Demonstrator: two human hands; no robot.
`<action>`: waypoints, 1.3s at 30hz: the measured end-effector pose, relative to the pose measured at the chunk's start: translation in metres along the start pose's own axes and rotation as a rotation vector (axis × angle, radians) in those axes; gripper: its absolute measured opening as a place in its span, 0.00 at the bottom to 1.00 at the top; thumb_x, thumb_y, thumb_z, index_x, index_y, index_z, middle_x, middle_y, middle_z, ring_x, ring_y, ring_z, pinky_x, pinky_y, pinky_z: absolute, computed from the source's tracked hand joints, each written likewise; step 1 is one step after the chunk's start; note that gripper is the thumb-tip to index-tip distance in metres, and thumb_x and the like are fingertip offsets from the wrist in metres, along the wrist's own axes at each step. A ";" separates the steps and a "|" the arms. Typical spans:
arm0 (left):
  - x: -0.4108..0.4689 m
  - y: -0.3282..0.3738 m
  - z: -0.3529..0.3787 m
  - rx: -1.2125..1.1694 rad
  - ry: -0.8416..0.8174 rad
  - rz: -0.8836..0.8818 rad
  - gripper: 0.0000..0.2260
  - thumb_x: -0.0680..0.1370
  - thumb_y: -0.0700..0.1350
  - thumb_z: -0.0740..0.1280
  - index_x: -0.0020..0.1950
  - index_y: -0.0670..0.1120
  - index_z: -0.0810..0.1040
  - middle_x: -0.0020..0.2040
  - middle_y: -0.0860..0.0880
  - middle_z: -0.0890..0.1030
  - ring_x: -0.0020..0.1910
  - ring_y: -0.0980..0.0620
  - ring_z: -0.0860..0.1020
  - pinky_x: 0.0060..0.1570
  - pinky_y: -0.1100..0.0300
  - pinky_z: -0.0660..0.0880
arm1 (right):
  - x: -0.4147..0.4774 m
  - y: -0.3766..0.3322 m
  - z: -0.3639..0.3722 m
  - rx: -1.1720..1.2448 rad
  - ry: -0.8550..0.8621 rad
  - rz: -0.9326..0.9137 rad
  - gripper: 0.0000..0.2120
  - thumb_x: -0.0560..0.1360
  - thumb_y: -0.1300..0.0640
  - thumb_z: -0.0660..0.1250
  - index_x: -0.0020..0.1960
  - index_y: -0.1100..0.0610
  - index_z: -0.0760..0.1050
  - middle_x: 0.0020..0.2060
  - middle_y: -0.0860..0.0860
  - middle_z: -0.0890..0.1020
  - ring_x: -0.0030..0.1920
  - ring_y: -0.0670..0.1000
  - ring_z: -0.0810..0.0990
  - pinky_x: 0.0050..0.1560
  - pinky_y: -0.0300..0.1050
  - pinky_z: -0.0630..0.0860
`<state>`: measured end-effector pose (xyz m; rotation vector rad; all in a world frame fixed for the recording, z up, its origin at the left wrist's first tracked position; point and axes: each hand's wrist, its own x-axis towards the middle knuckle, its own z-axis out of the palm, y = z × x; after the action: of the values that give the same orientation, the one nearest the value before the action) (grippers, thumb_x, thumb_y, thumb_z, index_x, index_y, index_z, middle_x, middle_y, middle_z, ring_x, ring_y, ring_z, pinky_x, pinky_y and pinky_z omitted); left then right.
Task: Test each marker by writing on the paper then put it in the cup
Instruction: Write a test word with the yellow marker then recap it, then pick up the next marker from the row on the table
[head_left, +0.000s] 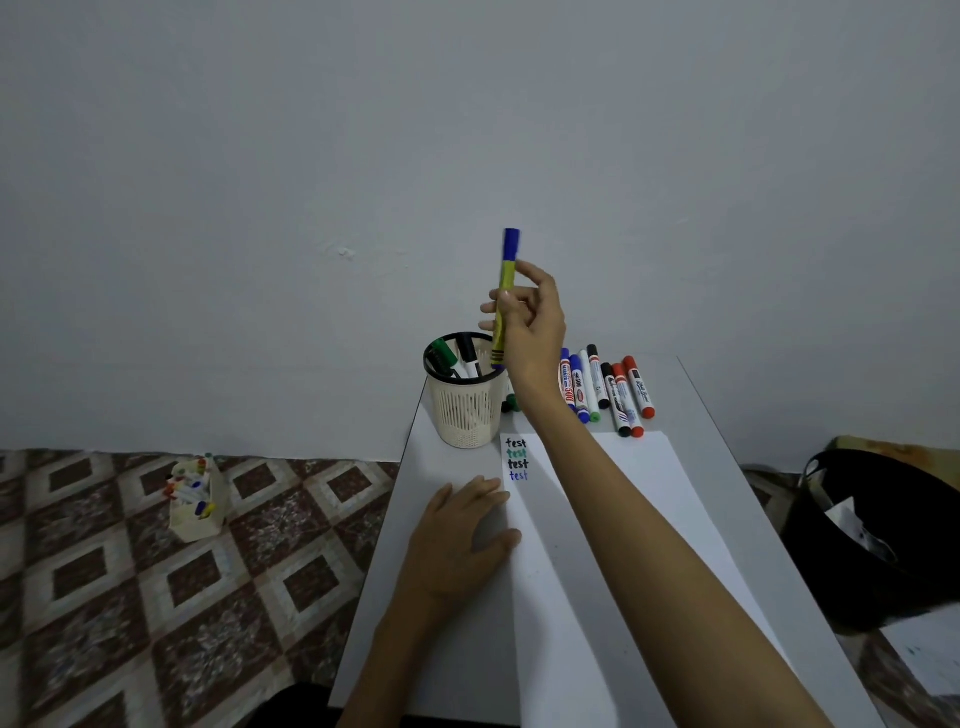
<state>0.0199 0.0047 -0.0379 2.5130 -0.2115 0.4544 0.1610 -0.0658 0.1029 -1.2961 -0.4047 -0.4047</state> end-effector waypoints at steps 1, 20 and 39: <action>0.000 -0.001 0.000 0.006 -0.002 0.001 0.31 0.71 0.65 0.52 0.67 0.50 0.71 0.70 0.54 0.68 0.69 0.62 0.62 0.71 0.63 0.47 | 0.001 0.000 0.001 0.007 -0.008 0.000 0.16 0.80 0.66 0.59 0.67 0.58 0.68 0.45 0.56 0.78 0.44 0.53 0.82 0.44 0.47 0.82; 0.000 0.000 0.001 -0.030 0.040 -0.007 0.29 0.70 0.64 0.55 0.65 0.50 0.74 0.68 0.55 0.70 0.67 0.64 0.62 0.70 0.64 0.47 | 0.006 0.038 -0.060 -0.427 -0.023 0.092 0.14 0.80 0.62 0.59 0.65 0.57 0.72 0.53 0.52 0.79 0.52 0.48 0.77 0.51 0.34 0.74; 0.000 0.000 -0.002 -0.025 -0.010 -0.025 0.32 0.69 0.67 0.52 0.67 0.51 0.71 0.70 0.56 0.67 0.67 0.66 0.59 0.68 0.69 0.42 | 0.007 0.062 -0.191 -0.818 0.273 0.388 0.07 0.72 0.66 0.67 0.50 0.63 0.79 0.47 0.60 0.82 0.35 0.53 0.77 0.36 0.41 0.72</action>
<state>0.0193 0.0054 -0.0366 2.4909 -0.1883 0.4267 0.2101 -0.2387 0.0127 -2.0294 0.2880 -0.4233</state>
